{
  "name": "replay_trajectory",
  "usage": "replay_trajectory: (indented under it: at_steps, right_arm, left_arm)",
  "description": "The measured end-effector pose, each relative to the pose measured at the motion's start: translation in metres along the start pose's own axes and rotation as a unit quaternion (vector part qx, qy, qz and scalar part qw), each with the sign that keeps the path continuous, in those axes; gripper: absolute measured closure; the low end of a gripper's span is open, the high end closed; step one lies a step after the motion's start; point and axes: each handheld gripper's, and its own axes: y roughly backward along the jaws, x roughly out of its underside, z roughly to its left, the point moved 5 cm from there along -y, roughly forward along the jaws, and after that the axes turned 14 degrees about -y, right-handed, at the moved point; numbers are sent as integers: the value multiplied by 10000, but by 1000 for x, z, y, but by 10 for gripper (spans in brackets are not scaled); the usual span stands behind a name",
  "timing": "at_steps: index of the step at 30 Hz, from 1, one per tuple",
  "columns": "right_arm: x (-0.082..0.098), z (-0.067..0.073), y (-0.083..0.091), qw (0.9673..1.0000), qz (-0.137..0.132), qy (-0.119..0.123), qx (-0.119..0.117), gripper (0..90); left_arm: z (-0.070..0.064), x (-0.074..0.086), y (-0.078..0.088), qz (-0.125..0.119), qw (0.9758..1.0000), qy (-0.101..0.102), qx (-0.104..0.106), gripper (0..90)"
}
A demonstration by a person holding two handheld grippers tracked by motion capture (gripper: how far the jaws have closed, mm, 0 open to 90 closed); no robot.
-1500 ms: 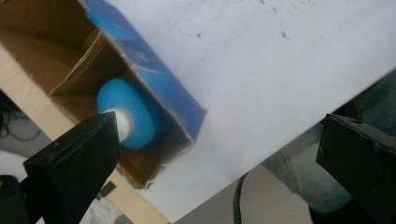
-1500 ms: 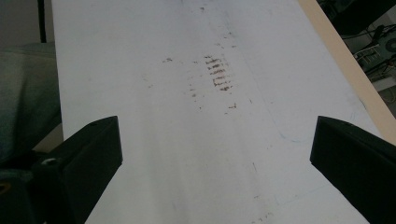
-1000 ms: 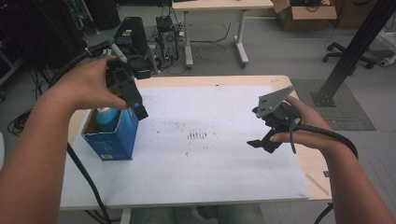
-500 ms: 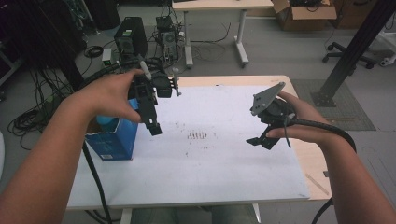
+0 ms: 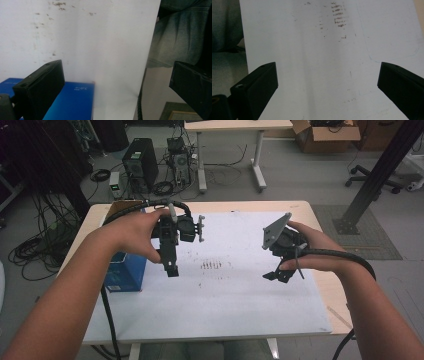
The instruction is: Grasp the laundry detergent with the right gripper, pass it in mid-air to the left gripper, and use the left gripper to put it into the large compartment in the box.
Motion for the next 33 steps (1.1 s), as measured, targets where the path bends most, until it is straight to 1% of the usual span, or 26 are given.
replay_trajectory:
  at_steps: [4,6,9,17,23,26,33]
  right_arm:
    - [1,-1,-5,9999,128,7,-46,32]
    - [1,-1,-8,9998,205,33,-49,34]
    - [1,-2,-9,9997,242,46,-74,34]
    - [2,-3,-10,9997,237,24,-83,34]
    - [2,-3,-11,9997,227,44,-100,34]
    - [0,-3,-12,9997,222,55,-97,34]
    - [-2,-3,-12,9997,210,64,-90,34]
  left_arm:
    - [1,-2,-5,-20,10000,25,15,2]
    - [2,-4,-6,-4,10000,-3,-3,2]
    - [3,-5,-7,-27,10000,17,-25,2]
    - [8,-8,-6,-42,10000,39,-29,2]
    - [7,-9,-7,-61,10000,28,-17,2]
    - [8,-8,-7,-51,10000,8,-9,2]
    - [7,-5,-6,-50,10000,62,-33,2]
